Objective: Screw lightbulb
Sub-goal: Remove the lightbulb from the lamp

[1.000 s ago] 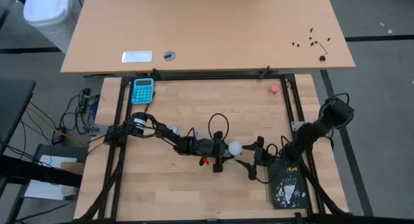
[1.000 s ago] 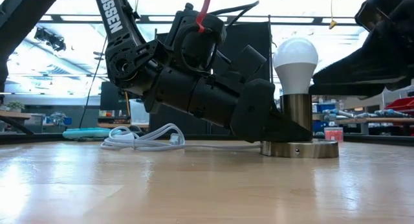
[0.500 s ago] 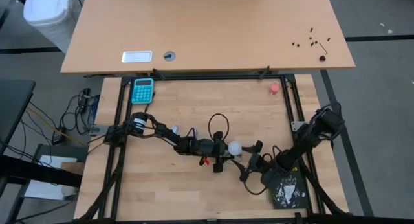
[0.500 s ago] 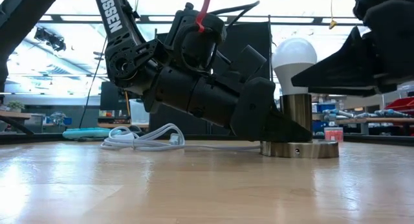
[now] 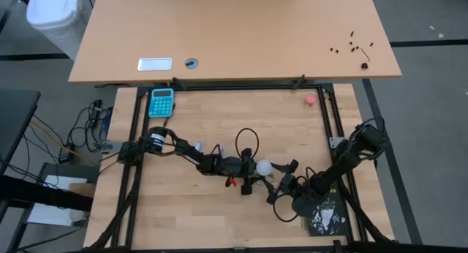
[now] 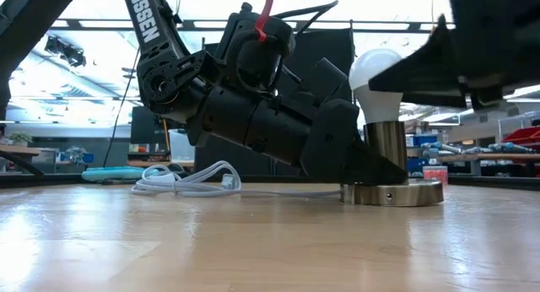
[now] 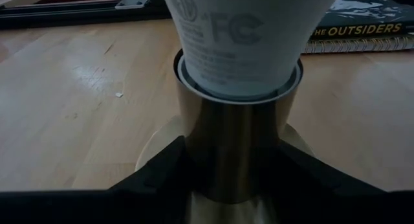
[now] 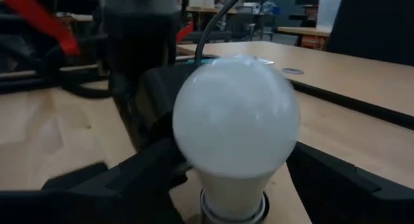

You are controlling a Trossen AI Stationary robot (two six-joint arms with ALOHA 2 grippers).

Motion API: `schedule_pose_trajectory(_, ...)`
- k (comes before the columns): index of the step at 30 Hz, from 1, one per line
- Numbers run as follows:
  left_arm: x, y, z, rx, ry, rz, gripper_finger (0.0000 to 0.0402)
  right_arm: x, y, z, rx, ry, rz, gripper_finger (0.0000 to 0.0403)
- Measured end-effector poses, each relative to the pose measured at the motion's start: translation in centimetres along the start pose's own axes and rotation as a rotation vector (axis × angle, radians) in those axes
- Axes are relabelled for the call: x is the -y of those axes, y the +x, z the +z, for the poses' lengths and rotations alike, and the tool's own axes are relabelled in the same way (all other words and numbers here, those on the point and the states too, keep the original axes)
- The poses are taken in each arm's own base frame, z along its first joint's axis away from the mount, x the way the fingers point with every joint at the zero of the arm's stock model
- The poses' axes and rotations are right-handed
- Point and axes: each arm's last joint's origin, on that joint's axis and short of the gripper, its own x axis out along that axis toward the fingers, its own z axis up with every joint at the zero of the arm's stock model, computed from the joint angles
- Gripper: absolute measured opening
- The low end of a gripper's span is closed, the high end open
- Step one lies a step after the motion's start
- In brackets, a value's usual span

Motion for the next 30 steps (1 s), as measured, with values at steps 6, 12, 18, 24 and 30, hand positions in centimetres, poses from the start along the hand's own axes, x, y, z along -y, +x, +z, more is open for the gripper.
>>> schedule_pose_trajectory(6,0.0,0.0,0.0,-0.001,0.0,-0.001,0.0193,-0.2,0.2,0.2,0.012,0.004,-0.034,0.0311)
schedule_pose_trajectory(12,0.0,0.0,0.0,-0.003,-0.002,-0.001,0.0193,0.3,0.8,-0.4,-0.016,0.005,-0.043,0.0311)
schedule_pose_trajectory(18,0.0,0.0,0.0,-0.003,-0.003,-0.001,0.0193,0.7,1.9,-0.5,-0.042,-0.01,-0.059,0.0311)
schedule_pose_trajectory(24,0.0,0.0,0.0,-0.002,-0.004,0.003,0.0193,1.2,3.3,-0.4,-0.064,-0.011,-0.082,0.0311)
schedule_pose_trajectory(30,-0.1,0.0,0.0,-0.002,-0.004,0.003,0.0193,1.5,4.3,-0.4,-0.085,0.001,-0.083,0.0309)
